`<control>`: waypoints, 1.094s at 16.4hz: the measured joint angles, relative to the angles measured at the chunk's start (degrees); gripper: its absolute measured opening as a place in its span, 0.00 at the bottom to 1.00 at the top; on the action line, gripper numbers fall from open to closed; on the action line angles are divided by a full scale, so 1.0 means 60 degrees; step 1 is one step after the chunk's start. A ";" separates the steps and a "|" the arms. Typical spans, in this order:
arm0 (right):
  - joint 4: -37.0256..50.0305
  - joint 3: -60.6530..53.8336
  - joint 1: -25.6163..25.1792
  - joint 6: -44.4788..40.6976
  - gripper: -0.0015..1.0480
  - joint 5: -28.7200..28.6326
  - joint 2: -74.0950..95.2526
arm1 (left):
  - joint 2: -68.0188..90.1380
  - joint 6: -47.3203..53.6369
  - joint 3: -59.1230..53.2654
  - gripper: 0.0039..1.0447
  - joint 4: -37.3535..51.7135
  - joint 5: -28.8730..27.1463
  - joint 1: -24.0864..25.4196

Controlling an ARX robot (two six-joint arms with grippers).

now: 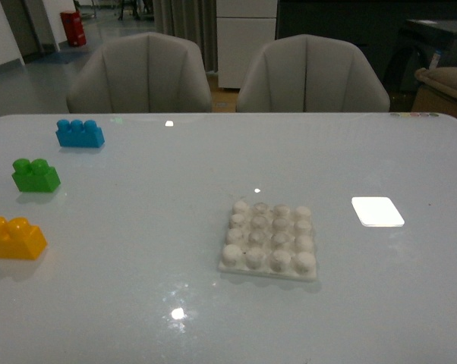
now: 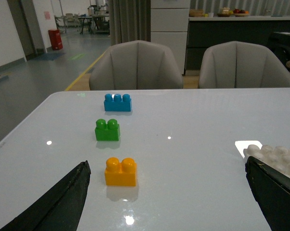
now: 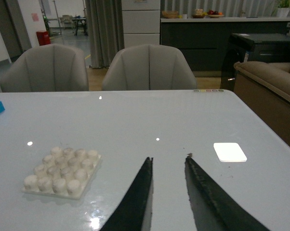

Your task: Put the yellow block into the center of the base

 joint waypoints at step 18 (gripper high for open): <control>0.0000 0.0000 0.0000 0.0000 0.94 0.0000 0.0000 | 0.2346 -0.0659 0.2127 0.94 -0.3515 0.1810 0.1453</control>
